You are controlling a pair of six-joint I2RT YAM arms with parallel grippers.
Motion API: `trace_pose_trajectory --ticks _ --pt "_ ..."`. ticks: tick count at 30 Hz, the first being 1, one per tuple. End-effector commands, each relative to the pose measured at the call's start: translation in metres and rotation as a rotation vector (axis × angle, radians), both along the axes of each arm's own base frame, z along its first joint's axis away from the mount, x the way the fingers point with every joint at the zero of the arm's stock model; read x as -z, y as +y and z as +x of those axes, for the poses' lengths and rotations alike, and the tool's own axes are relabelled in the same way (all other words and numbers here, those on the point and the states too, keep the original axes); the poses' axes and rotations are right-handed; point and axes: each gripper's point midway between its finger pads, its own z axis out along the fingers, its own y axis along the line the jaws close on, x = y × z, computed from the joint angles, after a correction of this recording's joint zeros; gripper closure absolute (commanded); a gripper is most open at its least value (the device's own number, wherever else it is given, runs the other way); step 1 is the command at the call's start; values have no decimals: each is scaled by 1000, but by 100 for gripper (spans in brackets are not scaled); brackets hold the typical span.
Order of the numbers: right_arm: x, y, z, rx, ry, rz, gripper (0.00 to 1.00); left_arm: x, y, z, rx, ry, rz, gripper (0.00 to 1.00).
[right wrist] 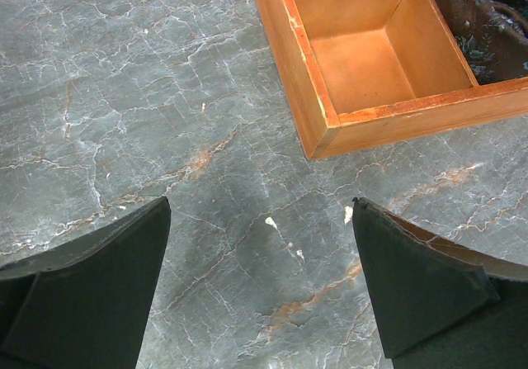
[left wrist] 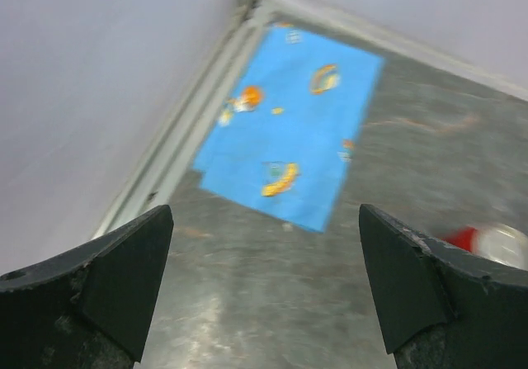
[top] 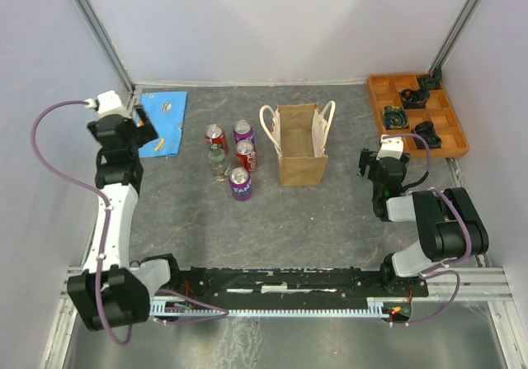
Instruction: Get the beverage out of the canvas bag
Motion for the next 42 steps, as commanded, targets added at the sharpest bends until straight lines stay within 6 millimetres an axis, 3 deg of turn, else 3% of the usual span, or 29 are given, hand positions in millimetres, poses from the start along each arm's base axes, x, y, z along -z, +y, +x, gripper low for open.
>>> trace_pose_trajectory --ticks 1,5,8,16,26,42 --pt "-18 -1 9 10 -62 9 1 33 34 6 -61 15 -121 1" --pt "-18 -1 9 10 -63 10 1 68 52 2 -129 104 -88 1" --pt "-17 -1 9 10 -62 10 1 87 54 3 -129 117 -153 1" --pt "-18 -1 9 10 -62 10 1 109 47 17 -127 203 -265 1" --pt "-18 -1 9 11 -62 10 1 95 56 14 -166 152 -233 1" --pt "-18 -1 9 10 -63 10 1 99 53 8 -147 156 -212 1"
